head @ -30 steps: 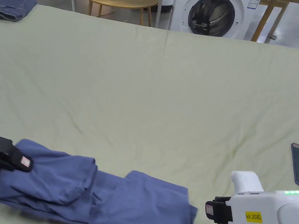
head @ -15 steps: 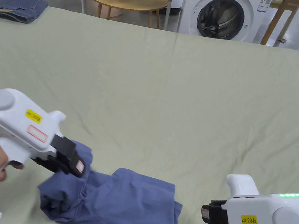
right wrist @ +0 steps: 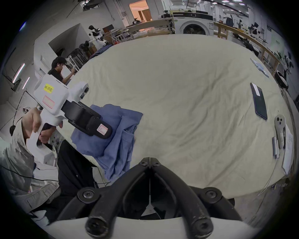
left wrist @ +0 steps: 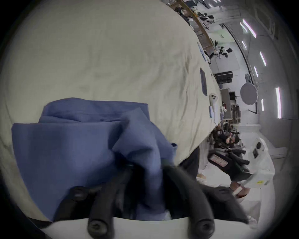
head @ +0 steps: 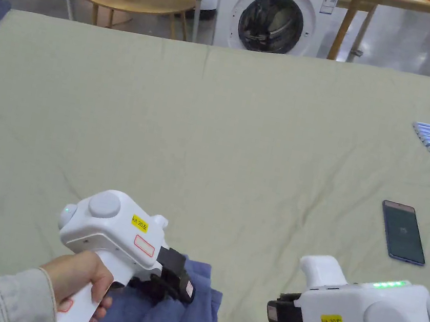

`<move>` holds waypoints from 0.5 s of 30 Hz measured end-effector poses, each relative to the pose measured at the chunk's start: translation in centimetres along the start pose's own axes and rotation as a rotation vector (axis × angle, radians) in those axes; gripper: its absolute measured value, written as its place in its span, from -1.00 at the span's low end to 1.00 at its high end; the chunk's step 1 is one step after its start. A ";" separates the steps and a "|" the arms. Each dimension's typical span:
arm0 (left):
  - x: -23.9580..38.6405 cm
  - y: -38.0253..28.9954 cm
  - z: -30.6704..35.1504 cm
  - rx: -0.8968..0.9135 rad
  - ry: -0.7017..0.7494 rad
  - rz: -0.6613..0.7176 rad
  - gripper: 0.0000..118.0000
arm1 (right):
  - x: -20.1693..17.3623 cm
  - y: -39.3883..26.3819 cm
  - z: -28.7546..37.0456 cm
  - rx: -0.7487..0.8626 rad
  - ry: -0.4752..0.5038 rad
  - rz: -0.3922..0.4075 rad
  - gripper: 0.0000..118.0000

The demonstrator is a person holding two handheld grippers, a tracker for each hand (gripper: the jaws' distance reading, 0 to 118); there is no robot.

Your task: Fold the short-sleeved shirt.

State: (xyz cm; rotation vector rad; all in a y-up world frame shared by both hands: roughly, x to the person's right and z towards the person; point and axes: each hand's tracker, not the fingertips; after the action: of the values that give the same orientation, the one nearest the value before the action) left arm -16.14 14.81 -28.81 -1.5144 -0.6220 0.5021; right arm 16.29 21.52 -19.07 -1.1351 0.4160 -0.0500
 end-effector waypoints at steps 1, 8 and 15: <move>-0.2 0.0 0.3 -0.022 -0.062 0.020 -0.22 | 0.3 0.1 -0.3 0.001 -0.001 -0.005 -1.00; -2.9 -0.8 7.2 0.182 0.004 -0.041 0.14 | 0.2 0.3 -0.2 0.018 0.008 -0.017 -1.00; -0.4 -3.4 3.0 0.129 -0.074 -0.069 -1.00 | 0.2 0.4 -0.6 0.021 0.016 -0.022 -1.00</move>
State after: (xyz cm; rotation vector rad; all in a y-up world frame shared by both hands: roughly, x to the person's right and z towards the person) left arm -18.63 16.77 -25.57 -1.3525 -0.6844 0.5370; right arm 16.21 21.12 -19.69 -1.1196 0.4167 -0.0822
